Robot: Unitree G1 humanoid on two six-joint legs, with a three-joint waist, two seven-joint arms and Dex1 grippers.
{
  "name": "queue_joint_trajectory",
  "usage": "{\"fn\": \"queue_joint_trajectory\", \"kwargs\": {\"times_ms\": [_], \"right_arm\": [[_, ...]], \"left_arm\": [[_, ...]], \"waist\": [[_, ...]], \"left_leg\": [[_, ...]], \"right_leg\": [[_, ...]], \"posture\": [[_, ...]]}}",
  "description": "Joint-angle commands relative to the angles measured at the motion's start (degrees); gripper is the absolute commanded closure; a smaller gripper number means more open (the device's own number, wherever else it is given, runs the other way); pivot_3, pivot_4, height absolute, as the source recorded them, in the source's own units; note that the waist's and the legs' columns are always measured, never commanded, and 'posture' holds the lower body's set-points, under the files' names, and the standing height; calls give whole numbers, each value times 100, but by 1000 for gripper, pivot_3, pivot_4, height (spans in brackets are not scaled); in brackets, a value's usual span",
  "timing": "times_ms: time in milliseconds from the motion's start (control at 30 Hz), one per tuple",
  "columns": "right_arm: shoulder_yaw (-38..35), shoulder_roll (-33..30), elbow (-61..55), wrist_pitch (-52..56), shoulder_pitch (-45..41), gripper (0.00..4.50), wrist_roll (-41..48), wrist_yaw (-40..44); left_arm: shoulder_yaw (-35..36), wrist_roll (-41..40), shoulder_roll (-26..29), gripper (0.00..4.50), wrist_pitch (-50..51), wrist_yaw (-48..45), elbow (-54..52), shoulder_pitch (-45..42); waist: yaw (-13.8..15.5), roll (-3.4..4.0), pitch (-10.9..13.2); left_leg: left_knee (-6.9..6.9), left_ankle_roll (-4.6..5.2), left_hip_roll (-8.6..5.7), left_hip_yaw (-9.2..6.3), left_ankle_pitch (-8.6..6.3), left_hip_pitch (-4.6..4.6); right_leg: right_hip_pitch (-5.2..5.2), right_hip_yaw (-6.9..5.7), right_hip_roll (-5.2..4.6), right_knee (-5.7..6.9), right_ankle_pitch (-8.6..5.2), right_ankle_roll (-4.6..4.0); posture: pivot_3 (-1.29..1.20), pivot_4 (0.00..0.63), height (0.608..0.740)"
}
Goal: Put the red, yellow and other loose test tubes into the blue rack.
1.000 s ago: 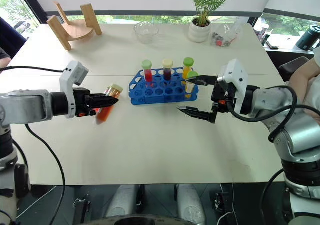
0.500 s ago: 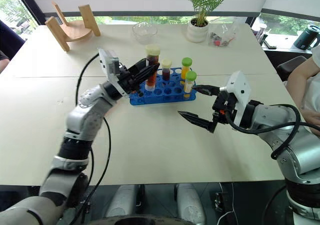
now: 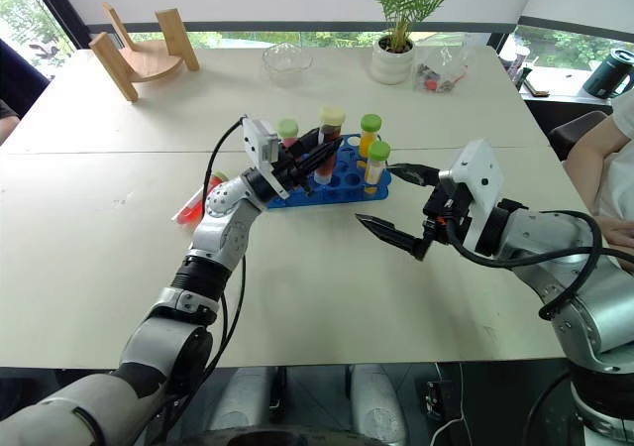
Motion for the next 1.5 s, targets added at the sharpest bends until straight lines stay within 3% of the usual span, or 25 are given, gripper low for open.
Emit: {"fn": "queue_joint_trajectory", "kwargs": {"times_ms": [33, 533, 1500], "right_arm": [[-229, 15, -277, -57, 26, 0, 101, -105], [-305, -42, -508, 29, 116, 0, 270, -371], [-274, -100, -581, 164, 7, 0, 402, -530]], "left_arm": [[99, 136, -79, 3705, -325, -48, 283, -263], [509, 356, -511, 3705, -1220, 43, 1905, -951], [675, 838, -765, 3705, -2293, 336, 2817, -873]], "waist": [[5, 0, 0], [5, -1, 0], [5, -2, -2]], "left_leg": [[0, 0, 0, 0, 0, 0], [0, 1, 0, -1, -1, -1], [0, 2, 0, -1, -1, 2]], "right_leg": [[0, 0, 0, 0, 0, 0], [0, -1, 1, 0, 0, 1], [3, 0, 1, 0, 0, 1]], "posture": [[0, 150, 740], [0, 150, 740], [0, 150, 740]]}}
